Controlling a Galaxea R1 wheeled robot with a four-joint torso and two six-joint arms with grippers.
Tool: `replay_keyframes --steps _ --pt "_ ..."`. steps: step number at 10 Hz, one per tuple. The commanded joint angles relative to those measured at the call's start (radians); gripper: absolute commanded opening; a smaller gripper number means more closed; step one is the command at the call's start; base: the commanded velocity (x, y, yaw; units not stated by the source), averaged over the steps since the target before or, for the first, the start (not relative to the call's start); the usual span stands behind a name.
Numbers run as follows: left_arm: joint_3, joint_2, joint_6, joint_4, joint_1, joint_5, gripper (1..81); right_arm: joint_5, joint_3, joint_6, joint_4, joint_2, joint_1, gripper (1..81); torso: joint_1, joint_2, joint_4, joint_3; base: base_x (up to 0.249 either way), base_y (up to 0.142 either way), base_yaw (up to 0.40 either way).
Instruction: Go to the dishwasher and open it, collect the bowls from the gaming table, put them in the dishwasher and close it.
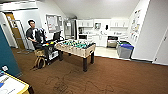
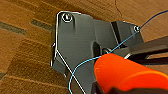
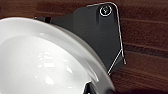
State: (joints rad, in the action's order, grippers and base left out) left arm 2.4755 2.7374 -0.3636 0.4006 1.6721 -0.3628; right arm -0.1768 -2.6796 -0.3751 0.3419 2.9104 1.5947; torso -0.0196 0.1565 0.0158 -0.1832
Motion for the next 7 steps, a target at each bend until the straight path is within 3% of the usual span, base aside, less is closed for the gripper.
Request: replay_keyframes --steps 1,3,5,7 --pt "0.000 -0.021 0.002 0.014 -0.024 0.034 1.0 0.033 0.001 -0.001 0.014 -0.008 -0.040 1.0 0.000 0.000 0.000 0.000 0.000 0.000 -0.396" --pt "0.000 -0.021 0.002 0.012 -0.024 0.034 1.0 0.033 0.003 -0.001 0.017 -0.008 -0.041 1.0 0.000 0.000 0.000 0.000 0.000 0.000 -0.396" --pt "-0.004 -0.021 0.002 0.010 -0.024 0.028 1.0 0.033 0.003 -0.001 0.017 -0.008 -0.043 1.0 0.000 0.000 0.000 0.000 0.000 -0.197 0.000" --pt "-0.004 -0.017 0.002 0.010 -0.024 0.027 1.0 0.033 0.003 -0.001 0.017 -0.008 -0.043 1.0 0.000 0.000 0.000 0.000 0.000 -0.071 0.000"
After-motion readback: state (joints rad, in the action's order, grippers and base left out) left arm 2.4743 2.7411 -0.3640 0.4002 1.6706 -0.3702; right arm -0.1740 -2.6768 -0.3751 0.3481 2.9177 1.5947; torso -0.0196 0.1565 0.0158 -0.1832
